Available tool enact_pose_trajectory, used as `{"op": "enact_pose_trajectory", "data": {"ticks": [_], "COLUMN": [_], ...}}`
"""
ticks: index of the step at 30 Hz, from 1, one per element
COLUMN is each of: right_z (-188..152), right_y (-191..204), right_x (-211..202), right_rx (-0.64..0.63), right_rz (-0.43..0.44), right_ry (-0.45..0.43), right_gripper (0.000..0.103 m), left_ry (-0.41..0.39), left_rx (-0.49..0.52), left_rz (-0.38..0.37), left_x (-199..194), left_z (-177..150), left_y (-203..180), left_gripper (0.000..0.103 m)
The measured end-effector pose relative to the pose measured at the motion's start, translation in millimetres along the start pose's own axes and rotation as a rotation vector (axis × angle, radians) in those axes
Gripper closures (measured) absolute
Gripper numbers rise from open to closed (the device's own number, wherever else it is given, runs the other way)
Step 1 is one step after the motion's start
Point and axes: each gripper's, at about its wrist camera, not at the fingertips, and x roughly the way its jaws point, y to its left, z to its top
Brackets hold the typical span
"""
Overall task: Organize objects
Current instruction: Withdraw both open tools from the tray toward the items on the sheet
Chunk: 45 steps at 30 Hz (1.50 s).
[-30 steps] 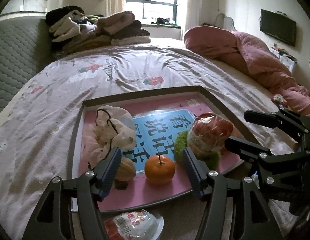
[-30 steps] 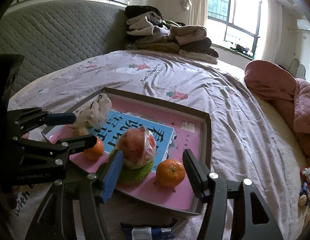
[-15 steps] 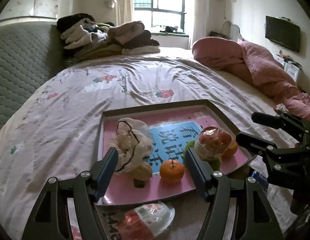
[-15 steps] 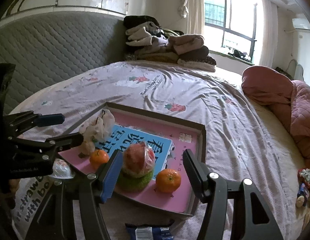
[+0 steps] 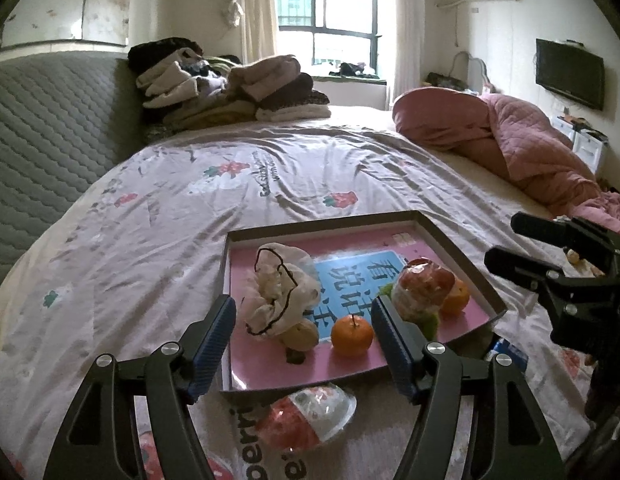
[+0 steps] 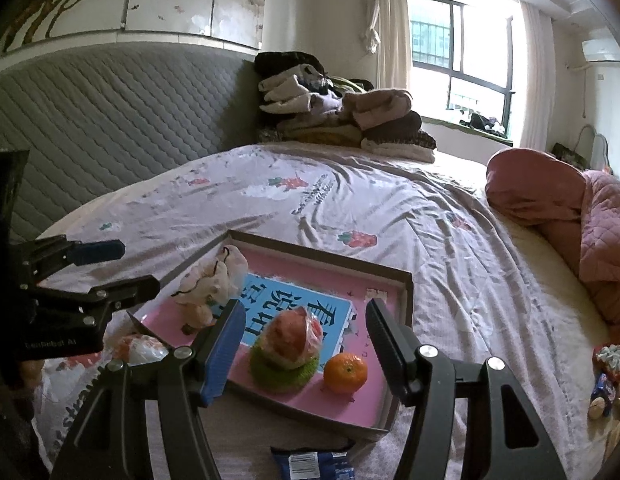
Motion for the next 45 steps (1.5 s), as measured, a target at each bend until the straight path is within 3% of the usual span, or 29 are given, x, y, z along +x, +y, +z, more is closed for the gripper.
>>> {"op": "enact_pose_trajectory", "data": {"ticks": [22,34,45], "right_z": [2.7,-14.4,-49.2], "right_y": [7.5,10.6,8.1], "right_x": [-42.7,-54.6,-55.5], "right_rx": [0.013,0.026,0.05], "right_rz": [0.025,0.044,0.051], "right_ry": [-0.069,-0.052,0.019], "right_gripper": [0.036,0.036,0.033], "left_ry": [-0.046,-0.034,-0.007], "left_rx": [-0.009,-0.006,0.005], "left_rz": [-0.012,-0.005,0.001], "left_x": [-43.9,-55.8,-53.6], "left_z": [-3.5,-15.7,-42.4], "left_y": [-7.1,-4.7,1.7], "left_gripper": [0.031,0.031,0.031]}}
